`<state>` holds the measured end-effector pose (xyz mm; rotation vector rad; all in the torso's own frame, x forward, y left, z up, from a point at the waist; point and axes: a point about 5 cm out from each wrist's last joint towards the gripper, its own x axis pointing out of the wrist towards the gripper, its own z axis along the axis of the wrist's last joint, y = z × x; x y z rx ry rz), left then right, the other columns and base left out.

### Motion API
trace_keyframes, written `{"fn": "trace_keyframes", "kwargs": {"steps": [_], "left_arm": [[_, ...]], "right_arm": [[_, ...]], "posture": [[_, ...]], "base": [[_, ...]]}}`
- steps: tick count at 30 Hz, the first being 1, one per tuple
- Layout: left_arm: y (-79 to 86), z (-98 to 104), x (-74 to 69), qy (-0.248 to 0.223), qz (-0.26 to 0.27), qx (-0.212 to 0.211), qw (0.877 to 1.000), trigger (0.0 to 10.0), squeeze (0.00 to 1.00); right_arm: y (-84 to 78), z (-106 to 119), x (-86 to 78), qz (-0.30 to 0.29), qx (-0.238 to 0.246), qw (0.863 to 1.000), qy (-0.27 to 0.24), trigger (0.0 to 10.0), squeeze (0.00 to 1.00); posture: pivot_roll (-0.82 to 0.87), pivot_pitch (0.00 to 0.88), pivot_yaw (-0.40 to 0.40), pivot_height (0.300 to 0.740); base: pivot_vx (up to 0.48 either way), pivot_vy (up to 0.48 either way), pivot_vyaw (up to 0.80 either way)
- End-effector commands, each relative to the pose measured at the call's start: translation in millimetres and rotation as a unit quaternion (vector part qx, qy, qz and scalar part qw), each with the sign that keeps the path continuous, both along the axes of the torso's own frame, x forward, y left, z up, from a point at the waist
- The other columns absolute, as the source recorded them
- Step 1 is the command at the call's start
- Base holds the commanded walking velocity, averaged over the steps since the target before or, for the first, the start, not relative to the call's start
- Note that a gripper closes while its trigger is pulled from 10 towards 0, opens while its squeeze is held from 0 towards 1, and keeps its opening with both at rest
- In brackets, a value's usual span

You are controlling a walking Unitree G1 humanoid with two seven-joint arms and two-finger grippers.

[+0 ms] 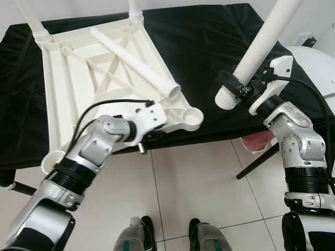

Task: Building children table

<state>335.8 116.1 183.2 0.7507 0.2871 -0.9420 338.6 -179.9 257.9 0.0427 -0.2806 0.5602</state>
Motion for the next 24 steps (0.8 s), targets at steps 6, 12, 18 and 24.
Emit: {"fn": "trace_keyframes", "kwargs": {"steps": [6, 12, 18, 24], "left_arm": [[14.1, -0.9, 3.5, -0.001, 0.069, -0.018, 0.997, 10.0, 0.0], [-2.8, 10.3, -0.2, -0.013, 0.038, -0.038, 0.998, 10.0, 0.0], [-24.8, 31.9, -6.4, -0.028, -0.006, -0.077, 0.997, 10.0, 0.0], [-32.7, 46.1, -11.2, -0.033, -0.024, -0.101, 0.994, 10.0, 0.0]], "right_arm": [[2.1, -0.3, -0.4, -0.005, -0.005, 1.0, 0.004, 10.0, 0.0], [3.3, -1.4, 2.0, -0.014, -0.007, 1.0, 0.014, 10.0, 0.0], [4.6, -0.9, 1.6, -0.015, -0.006, 1.0, 0.006, 10.0, 0.0], [7.7, 0.8, 1.1, -0.012, -0.004, 1.0, -0.008, 10.0, 0.0]], "posture": [[-0.13, 0.2, 0.033, 0.74], [-0.13, 0.2, 0.031, 0.74], [-0.14, 0.196, 0.028, 0.74], [-0.14, 0.193, 0.022, 0.74]], "base": [[0.0, 0.0, 0.0], [0.0, 0.0, 0.0], [0.0, 0.0, 0.0], [0.0, 0.0, 0.0]]}}
